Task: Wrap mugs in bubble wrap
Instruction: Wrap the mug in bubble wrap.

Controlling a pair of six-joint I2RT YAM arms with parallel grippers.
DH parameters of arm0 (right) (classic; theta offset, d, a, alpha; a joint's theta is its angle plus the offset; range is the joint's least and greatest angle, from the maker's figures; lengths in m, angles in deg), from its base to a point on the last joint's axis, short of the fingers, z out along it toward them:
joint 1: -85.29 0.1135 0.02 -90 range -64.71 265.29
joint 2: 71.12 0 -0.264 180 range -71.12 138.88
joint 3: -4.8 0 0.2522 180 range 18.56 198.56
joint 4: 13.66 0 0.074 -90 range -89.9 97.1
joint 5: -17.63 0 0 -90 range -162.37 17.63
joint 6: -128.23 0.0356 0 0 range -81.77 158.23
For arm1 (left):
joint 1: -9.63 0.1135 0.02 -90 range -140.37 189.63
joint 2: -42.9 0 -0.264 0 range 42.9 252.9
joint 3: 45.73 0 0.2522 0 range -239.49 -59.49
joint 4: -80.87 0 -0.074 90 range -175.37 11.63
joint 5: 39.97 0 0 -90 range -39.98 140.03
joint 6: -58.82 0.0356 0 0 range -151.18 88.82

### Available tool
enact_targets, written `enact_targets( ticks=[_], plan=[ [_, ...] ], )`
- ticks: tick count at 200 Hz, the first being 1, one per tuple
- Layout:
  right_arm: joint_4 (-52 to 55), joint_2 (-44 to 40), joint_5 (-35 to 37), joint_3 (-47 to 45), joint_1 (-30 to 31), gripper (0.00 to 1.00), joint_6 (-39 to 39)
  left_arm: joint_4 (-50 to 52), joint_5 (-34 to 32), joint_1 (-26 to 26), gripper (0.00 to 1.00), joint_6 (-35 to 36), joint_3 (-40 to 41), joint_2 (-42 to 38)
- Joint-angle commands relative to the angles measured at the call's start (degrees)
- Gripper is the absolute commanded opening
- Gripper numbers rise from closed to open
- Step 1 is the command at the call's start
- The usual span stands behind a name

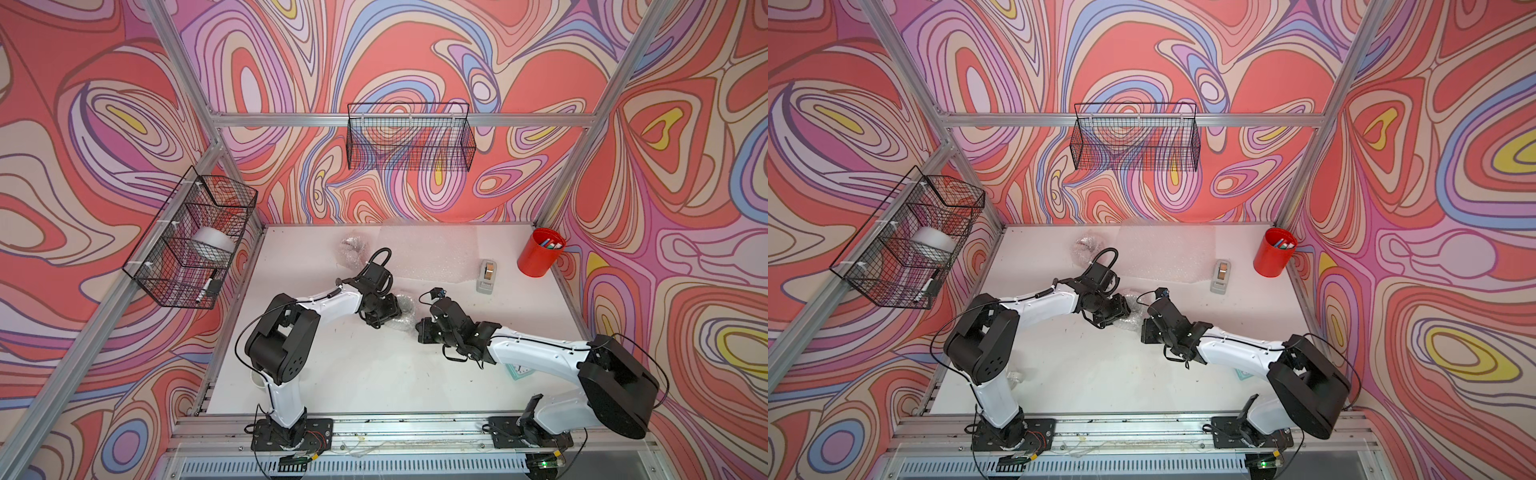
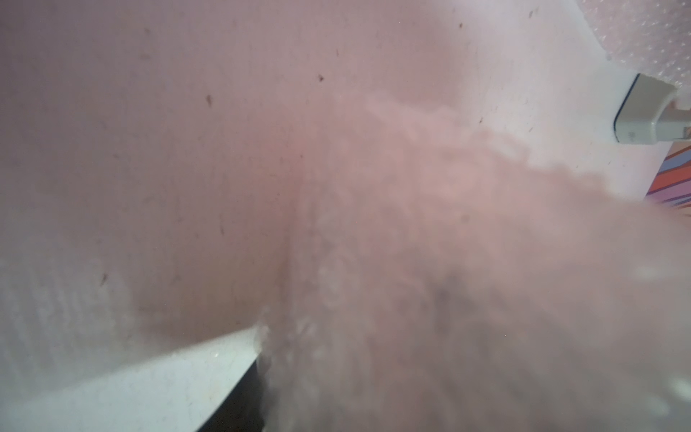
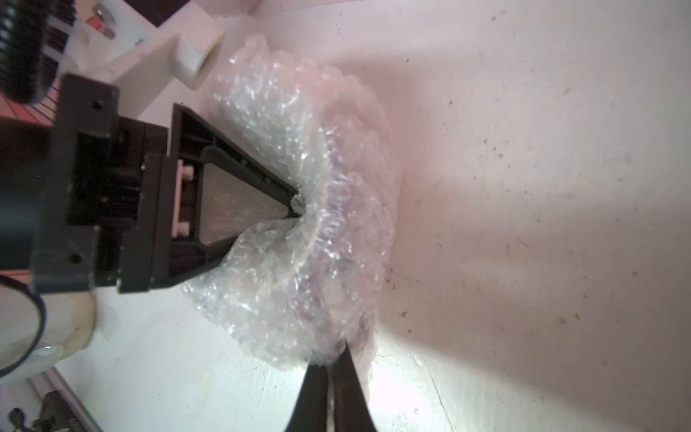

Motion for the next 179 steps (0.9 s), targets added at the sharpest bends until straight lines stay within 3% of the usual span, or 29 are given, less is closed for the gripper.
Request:
enact_targets(
  ticks=[1,12,51,92,131,179],
  plan=[
    [1.93,3.07,-0.34,-1.18,-4.41,0.0,3.09,8.1,-5.3,-0.17,0.56,4.32,2.18,3.32],
    [2.25,3.17,-0.45,-1.01,-4.85,0.0,3.5,8.23,-5.31,-0.2,0.56,4.42,2.02,3.48],
    [2.55,-3.34,2.56,-1.64,-4.87,0.33,-1.05,8.09,-4.73,-0.18,0.55,4.28,1.62,3.85],
    [-0.14,-7.6,-3.34,-1.26,-4.87,0.67,-13.17,8.71,-4.74,-0.18,0.55,4.6,0.66,3.86],
    [0.44,-2.49,-8.21,2.52,-4.45,0.7,-18.44,8.65,-4.61,-0.18,0.55,4.5,0.16,4.22],
    [4.35,1.6,-2.84,7.74,-0.42,0.74,-23.42,8.98,-4.44,-0.18,0.55,4.5,-0.4,4.56]
  ],
)
